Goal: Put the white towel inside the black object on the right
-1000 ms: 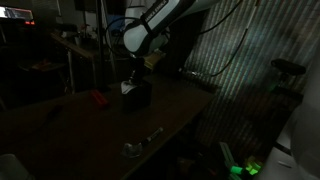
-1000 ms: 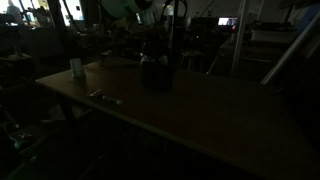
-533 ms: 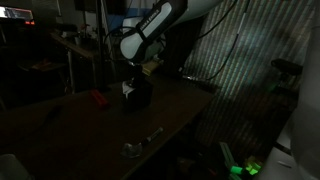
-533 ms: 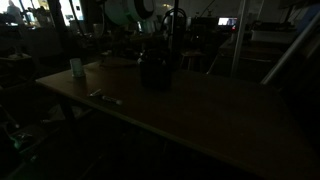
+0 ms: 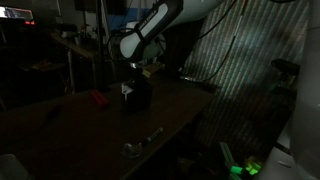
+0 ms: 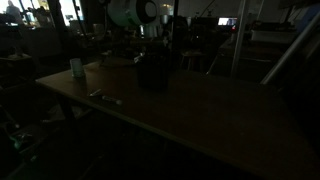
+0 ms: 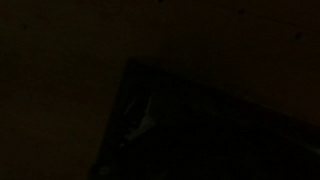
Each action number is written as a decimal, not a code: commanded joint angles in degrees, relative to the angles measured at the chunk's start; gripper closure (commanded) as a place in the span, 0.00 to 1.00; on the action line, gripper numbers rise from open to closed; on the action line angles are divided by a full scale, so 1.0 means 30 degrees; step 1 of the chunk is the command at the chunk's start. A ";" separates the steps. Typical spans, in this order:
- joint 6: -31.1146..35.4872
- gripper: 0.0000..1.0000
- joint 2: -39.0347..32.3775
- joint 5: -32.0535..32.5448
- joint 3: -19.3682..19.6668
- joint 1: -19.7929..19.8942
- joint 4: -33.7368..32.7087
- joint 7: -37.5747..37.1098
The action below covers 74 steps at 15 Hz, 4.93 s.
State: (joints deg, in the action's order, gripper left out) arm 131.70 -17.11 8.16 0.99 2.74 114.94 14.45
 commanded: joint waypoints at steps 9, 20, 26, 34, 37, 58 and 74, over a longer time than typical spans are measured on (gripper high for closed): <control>0.0509 0.36 0.4280 -0.0287 0.0164 0.0166 0.1272 -0.0413; 0.2880 0.00 0.8321 0.3850 -0.2554 -0.2469 0.6276 -0.3064; 0.2916 0.00 0.7398 0.7801 -0.3823 -0.3208 0.6559 -0.5383; 0.2835 0.00 0.6092 1.5355 -0.3914 -0.3409 0.5636 -0.8709; 0.2696 0.00 0.5363 1.6368 -0.3699 -0.3417 0.5300 -0.9122; 0.2353 0.34 0.3539 1.8656 -0.1974 -0.3104 0.3788 -0.9311; 0.1815 0.98 0.3613 1.6092 -0.1302 -0.2184 0.2846 -0.8306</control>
State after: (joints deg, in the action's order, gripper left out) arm 137.94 -6.51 59.30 -3.71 -4.93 125.33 -12.15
